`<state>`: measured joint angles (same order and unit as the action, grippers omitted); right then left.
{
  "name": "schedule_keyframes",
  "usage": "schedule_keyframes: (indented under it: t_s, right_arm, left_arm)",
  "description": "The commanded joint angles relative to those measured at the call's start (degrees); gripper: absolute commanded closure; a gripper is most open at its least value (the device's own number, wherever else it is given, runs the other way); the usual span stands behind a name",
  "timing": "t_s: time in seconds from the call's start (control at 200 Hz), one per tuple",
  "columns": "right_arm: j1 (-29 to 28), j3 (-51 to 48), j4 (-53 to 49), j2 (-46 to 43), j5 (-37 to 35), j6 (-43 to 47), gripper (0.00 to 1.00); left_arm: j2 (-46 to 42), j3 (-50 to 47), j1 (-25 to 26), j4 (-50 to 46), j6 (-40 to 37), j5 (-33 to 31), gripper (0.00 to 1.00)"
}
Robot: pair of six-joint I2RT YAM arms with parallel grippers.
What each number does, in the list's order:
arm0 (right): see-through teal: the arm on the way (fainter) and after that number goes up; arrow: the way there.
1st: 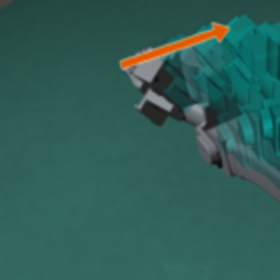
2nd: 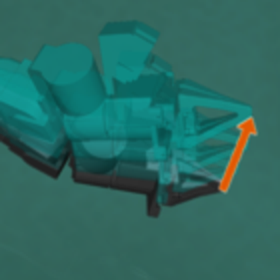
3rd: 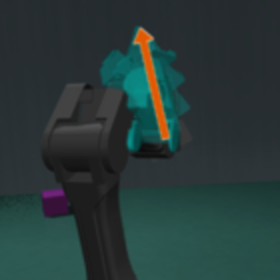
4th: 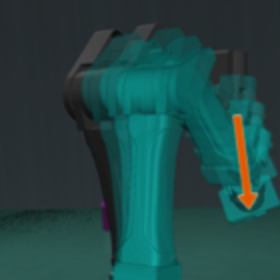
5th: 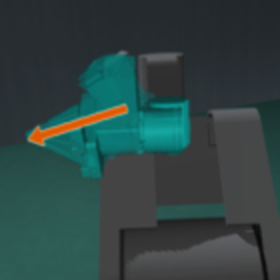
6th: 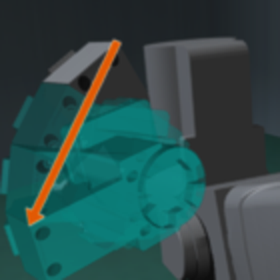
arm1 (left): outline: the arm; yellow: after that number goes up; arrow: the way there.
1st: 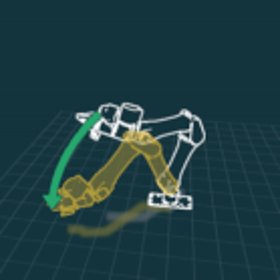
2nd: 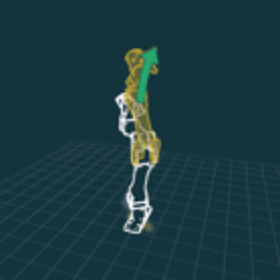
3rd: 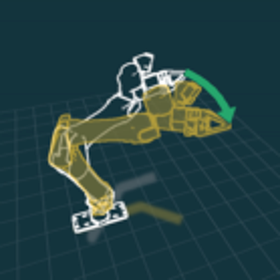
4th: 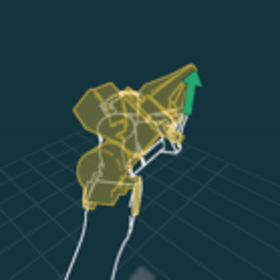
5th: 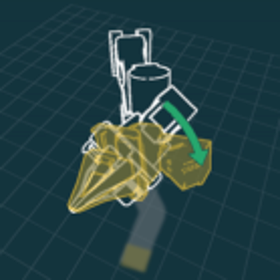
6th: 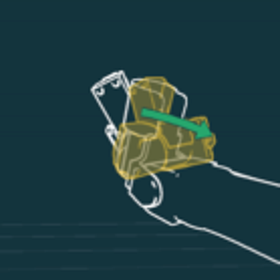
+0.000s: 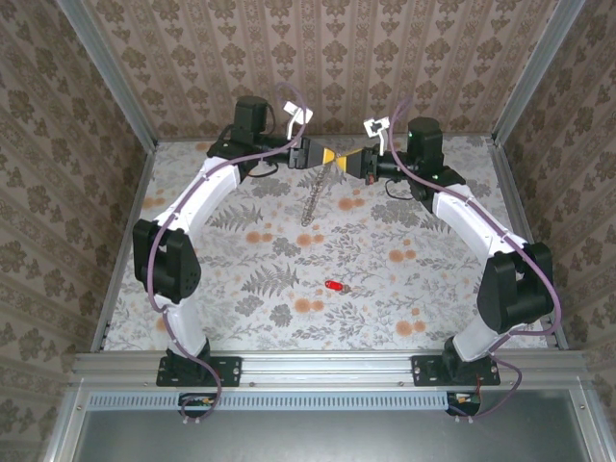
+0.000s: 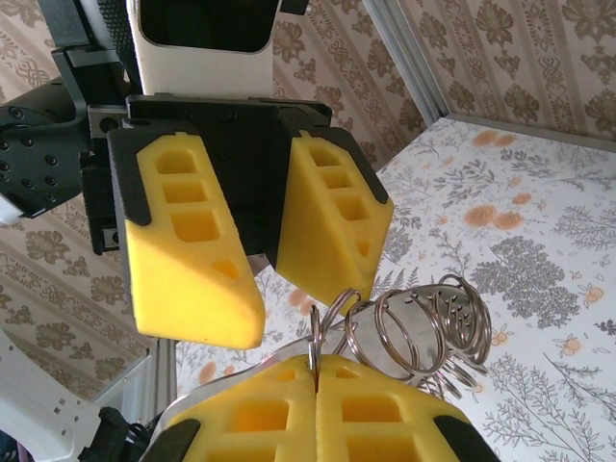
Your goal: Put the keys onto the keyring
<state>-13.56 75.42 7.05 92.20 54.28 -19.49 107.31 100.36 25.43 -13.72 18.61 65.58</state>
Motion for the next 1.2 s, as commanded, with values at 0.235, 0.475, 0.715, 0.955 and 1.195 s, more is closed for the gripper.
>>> schedule_keyframes:
  t_s: [0.235,0.475,0.715,0.955,1.195]
  right_arm:
    - [-0.17,1.31,-0.63,-1.16,0.43,1.04,1.00]
    - [-0.16,1.57,-0.90,-0.72,0.91,0.93,1.00]
    - [-0.20,1.57,-1.15,-0.38,0.91,0.89,1.00]
    - [-0.15,1.84,-2.38,-0.01,0.43,1.69,1.00]
    - [0.41,2.18,-3.19,1.29,-0.23,2.03,1.00]
  left_arm:
    - [-2.88,-1.05,0.32,1.06,-2.26,1.99,0.74]
    - [-3.24,-1.00,2.42,1.09,-2.70,2.02,0.70]
    - [-3.21,-0.92,2.94,1.14,-3.13,2.10,0.73]
    - [-3.85,-1.34,3.73,1.37,-4.11,2.89,0.96]
    - [-5.99,-3.78,4.01,3.77,-4.04,2.19,1.00]
